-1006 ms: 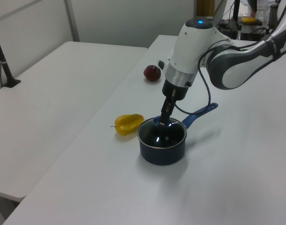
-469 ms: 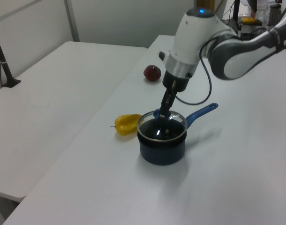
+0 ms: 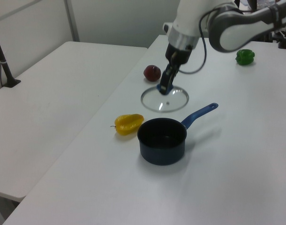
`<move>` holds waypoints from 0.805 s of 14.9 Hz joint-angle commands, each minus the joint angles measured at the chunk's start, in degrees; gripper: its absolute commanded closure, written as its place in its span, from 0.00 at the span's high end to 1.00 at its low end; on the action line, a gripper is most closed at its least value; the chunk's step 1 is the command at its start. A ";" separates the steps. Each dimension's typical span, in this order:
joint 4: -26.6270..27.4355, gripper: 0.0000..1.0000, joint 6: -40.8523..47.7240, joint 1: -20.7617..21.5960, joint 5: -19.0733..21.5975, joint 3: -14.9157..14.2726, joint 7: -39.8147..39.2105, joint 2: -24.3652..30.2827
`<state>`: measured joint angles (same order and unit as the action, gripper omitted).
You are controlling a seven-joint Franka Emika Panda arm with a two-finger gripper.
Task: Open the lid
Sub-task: 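Lift the glass lid off the saucepan and carry it beside the pan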
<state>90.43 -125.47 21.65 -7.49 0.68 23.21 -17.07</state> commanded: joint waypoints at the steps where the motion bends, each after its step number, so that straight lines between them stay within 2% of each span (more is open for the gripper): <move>1: 4.84 0.35 0.06 -8.53 -0.25 0.20 -0.10 3.61; 4: 9.31 0.35 -2.48 -14.25 -0.16 0.20 -3.43 3.71; 7: 15.73 0.35 -12.04 -19.00 -0.16 0.20 -4.40 3.71; 10: 20.57 0.35 -19.88 -21.91 0.28 0.28 -9.05 3.27; 12: 21.63 0.35 -21.56 -22.09 1.59 0.28 -10.73 2.83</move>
<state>108.02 -143.08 0.27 -7.36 0.47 15.73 -16.02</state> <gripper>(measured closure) 0.392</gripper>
